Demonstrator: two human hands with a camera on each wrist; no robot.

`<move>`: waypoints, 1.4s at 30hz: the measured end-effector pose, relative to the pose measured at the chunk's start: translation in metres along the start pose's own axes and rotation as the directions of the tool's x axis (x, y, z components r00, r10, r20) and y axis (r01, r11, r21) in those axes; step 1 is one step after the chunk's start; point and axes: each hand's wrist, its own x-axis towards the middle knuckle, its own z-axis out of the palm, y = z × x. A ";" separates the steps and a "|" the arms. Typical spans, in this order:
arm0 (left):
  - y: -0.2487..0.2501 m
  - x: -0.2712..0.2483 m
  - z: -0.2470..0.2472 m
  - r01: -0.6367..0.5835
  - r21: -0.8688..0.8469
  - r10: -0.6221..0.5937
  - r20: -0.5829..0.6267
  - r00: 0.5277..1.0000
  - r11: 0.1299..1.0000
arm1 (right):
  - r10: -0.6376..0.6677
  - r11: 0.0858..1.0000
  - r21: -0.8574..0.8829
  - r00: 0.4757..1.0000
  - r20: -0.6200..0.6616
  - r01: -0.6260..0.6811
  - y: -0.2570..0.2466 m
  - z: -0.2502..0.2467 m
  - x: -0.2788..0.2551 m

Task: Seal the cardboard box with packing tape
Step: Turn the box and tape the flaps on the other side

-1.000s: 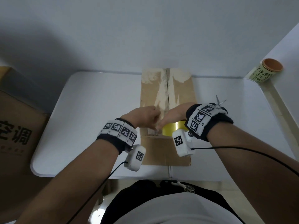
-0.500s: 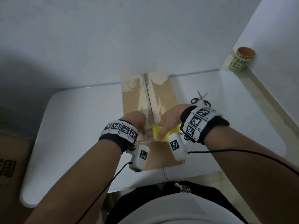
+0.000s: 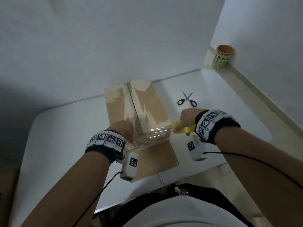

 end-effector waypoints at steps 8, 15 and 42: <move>0.004 -0.004 -0.002 0.023 -0.046 -0.023 0.013 1.000 0.999 | -0.007 1.000 -0.004 0.997 -0.082 0.007 0.006 -0.001 0.006; 0.003 -0.006 -0.002 0.027 -0.037 -0.027 -0.001 1.000 0.999 | 0.029 0.997 -0.074 0.995 -0.099 -0.037 0.002 0.010 0.012; 0.000 -0.004 0.001 0.025 -0.103 -0.024 0.014 1.000 0.994 | 0.033 0.999 -0.010 0.984 -0.174 -0.036 0.032 0.009 0.040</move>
